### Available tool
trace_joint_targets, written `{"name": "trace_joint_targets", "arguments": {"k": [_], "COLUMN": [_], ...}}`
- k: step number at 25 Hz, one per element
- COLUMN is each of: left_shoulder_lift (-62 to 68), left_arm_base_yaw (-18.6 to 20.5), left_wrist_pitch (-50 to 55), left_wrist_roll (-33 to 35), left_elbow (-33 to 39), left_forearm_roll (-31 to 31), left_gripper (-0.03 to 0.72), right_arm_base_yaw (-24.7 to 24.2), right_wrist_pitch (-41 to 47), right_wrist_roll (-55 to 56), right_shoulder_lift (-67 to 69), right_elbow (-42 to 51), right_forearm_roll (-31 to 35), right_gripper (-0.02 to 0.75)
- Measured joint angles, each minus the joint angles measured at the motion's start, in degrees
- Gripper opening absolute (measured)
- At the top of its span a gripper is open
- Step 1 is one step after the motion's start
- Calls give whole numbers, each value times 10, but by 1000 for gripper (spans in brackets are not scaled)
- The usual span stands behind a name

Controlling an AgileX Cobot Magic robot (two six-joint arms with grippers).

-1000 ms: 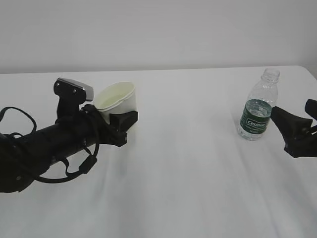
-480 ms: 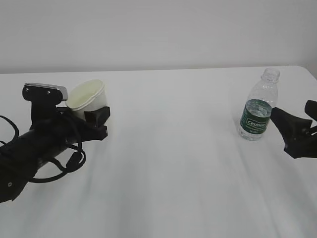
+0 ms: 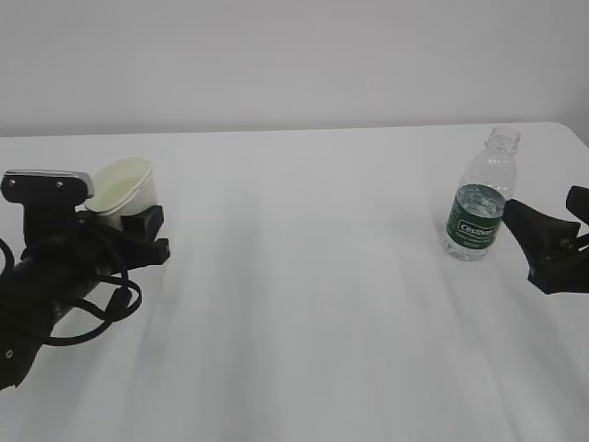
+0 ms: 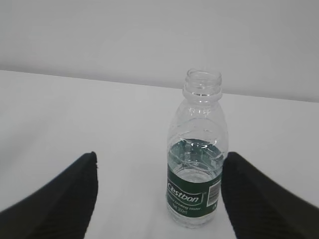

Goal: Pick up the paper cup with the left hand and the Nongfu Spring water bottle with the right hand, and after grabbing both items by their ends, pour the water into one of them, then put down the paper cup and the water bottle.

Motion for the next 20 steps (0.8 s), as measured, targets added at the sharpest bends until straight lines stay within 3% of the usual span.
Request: {"name": "trace_joint_targets", "arguments": {"k": [4, 20], "left_shoulder_lift": [0, 31], "left_arm_base_yaw": [0, 0], "left_wrist_pitch": [-5, -11], "left_wrist_roll": [7, 10], "left_elbow": [2, 2], "left_forearm_roll": [-29, -36], "left_gripper": [403, 402], "right_arm_base_yaw": [0, 0], "right_wrist_pitch": [0, 4], "right_wrist_roll": [0, 1], "right_shoulder_lift": [0, 0], "right_elbow": [0, 0], "right_forearm_roll": [0, 0], "right_gripper": [587, 587]}}
